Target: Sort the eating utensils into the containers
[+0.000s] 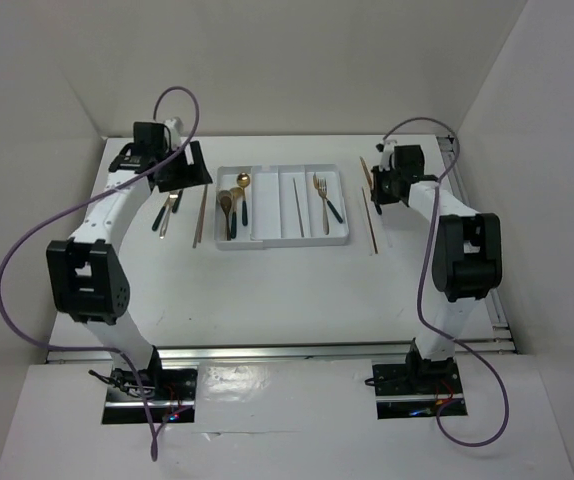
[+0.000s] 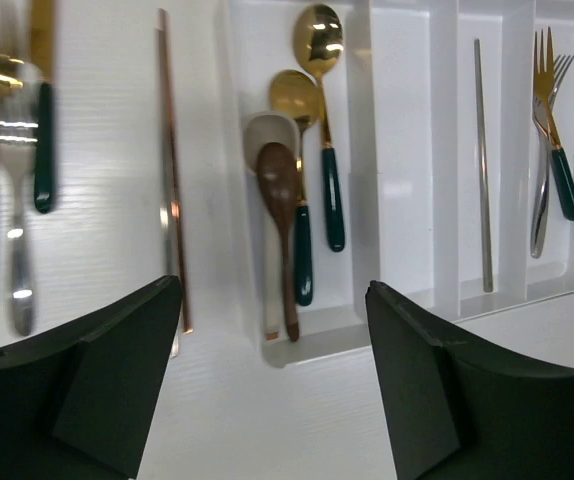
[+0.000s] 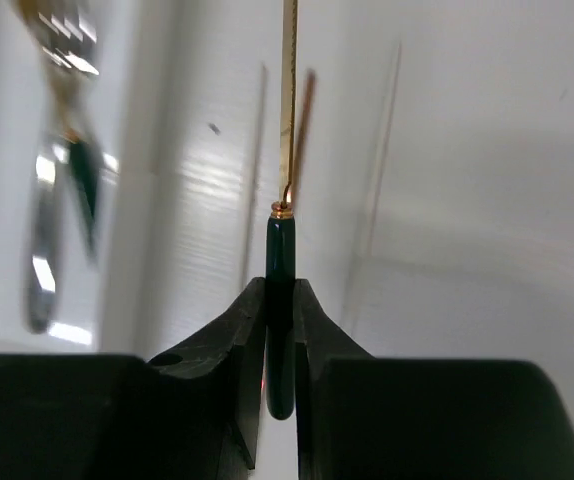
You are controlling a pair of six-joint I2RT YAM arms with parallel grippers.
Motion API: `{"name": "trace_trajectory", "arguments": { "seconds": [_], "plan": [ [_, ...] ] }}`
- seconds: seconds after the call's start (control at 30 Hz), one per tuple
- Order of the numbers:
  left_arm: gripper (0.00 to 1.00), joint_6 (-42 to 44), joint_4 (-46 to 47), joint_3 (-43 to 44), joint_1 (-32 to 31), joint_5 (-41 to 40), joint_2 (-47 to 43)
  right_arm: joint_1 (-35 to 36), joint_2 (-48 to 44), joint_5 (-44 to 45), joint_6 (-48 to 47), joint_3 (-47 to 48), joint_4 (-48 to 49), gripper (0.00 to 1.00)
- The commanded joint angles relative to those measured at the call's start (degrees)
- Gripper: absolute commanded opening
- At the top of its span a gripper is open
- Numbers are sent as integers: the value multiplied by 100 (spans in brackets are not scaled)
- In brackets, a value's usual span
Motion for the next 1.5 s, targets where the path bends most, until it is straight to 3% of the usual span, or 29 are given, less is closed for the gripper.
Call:
{"name": "trace_trajectory", "arguments": {
  "seconds": [0.0, 0.07, 0.33, 0.63, 0.77, 1.0, 1.47],
  "plan": [
    [94, 140, 271, -189, 129, -736, -845, 13, -881, -753, 462, 732, 233, 0],
    [99, 140, 184, -303, 181, -1044, -1047, 144, -882, -869, 673, 1022, 49, 0],
    [99, 193, 96, -917, 287, -1659, -1803, 373, -944, -1545, 1332, 1102, -214, 0],
    [99, -272, 403, -1489, 858, -1099, -2392, 532, -759, -1923, 2176, 1005, -207, 0],
    [99, -212, 237, -1429, 920, -887, -2411, 1005, -443, -2073, 2712, 1083, -75, 0],
    [99, -80, 87, -1314, 982, -1273, -2471, 1699, 418, -2152, 3784, 1821, -161, 0],
    [99, 26, -150, -1543, 1272, -1326, -2806, 2175, 1868, -2020, 4927, 2709, -382, 0]
  ]
}}
